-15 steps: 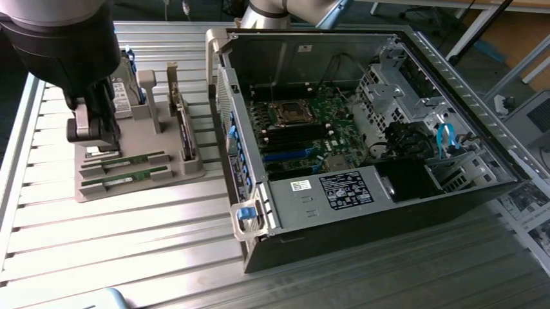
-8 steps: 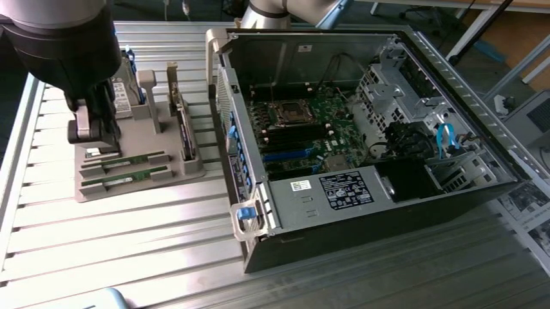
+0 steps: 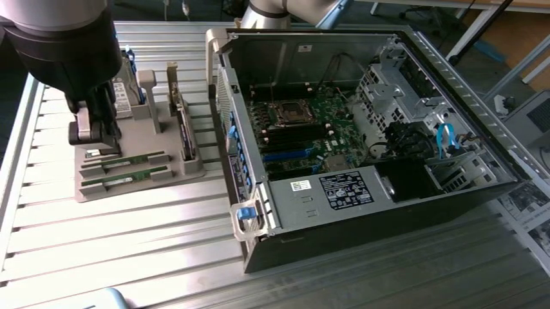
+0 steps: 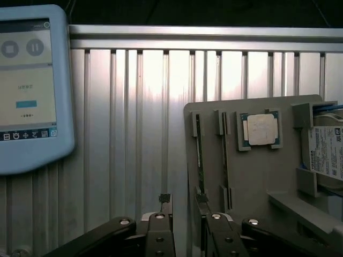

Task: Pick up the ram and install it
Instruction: 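Pick up the ram and move it above insertion slot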

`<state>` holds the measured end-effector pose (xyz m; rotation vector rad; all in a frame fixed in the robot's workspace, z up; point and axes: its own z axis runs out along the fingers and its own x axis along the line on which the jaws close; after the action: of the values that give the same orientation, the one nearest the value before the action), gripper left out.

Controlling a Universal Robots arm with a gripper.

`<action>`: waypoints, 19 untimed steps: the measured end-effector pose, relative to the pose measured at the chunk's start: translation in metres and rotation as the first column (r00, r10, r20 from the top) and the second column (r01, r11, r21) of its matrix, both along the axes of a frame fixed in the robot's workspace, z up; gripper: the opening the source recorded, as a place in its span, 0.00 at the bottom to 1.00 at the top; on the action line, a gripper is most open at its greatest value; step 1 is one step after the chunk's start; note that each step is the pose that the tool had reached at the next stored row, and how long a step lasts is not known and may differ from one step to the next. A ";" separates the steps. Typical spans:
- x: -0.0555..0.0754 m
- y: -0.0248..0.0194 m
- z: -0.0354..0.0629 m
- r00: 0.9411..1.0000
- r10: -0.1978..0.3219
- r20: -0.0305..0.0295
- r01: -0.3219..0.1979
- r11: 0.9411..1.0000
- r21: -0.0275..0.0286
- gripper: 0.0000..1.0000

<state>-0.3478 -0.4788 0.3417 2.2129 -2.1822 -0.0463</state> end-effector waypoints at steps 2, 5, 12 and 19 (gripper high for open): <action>0.000 0.0001 -0.0006 1.000 0.000 0.000 0.000 1.000 -0.002 0.30; 0.000 0.0002 -0.0016 1.000 0.000 0.000 0.000 1.000 -0.004 0.30; 0.000 0.0004 -0.0039 1.000 0.000 0.000 0.000 1.000 -0.010 0.30; 0.000 0.0006 -0.0063 1.000 0.000 0.000 0.000 1.000 -0.016 0.30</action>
<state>-0.3478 -0.4783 0.3355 2.2047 -2.1749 -0.0291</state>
